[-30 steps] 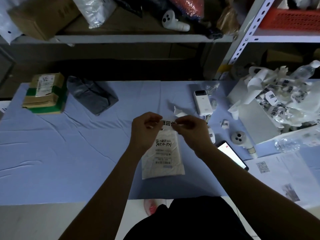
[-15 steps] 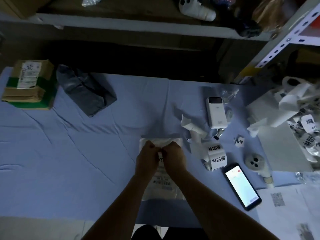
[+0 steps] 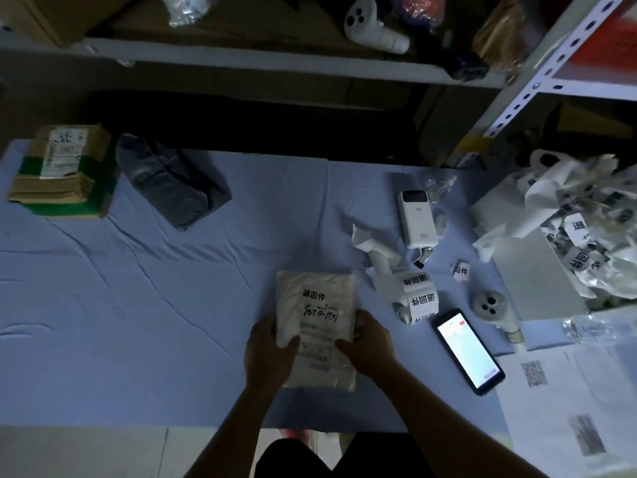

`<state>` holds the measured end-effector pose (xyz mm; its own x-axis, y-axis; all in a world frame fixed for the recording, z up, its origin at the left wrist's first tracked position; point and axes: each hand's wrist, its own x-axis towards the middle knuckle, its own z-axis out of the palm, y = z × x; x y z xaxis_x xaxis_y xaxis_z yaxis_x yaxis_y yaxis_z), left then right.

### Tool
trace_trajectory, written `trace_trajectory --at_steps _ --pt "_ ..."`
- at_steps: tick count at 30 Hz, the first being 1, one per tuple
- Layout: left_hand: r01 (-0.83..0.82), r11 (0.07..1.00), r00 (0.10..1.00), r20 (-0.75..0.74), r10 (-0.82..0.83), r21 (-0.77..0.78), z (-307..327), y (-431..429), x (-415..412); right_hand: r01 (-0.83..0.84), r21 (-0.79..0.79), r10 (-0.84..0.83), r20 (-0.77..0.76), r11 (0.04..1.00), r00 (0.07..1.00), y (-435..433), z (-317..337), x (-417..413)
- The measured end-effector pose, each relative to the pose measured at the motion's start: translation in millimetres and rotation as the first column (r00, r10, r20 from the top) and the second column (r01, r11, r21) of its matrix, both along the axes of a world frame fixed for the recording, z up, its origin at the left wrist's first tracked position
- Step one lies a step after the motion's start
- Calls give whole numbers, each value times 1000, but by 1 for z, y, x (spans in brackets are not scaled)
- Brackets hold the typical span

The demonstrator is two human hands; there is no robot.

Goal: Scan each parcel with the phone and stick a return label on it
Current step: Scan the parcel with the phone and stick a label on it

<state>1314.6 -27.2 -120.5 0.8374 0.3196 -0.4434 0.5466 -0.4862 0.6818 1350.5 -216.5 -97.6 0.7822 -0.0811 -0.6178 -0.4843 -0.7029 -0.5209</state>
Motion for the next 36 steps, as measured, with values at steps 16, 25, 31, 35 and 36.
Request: trace_trajectory --at_steps 16,25,31,35,36 --pt "-352 932 885 297 360 -82 116 100 -79 -406 336 269 387 850 882 99 104 -14" --pt "-513 849 753 408 516 -127 157 205 -148 -548 406 377 429 732 821 229 156 -54" --pt "-522 832 700 463 543 -188 160 319 -189 -577 339 405 457 743 791 348 161 -90" --pt "-508 842 702 478 528 -183 159 408 -213 -555 325 395 443 766 805 439 166 -119" --pt "-498 847 707 478 522 -187 159 430 -218 -549 324 391 440 771 808 460 168 -125"
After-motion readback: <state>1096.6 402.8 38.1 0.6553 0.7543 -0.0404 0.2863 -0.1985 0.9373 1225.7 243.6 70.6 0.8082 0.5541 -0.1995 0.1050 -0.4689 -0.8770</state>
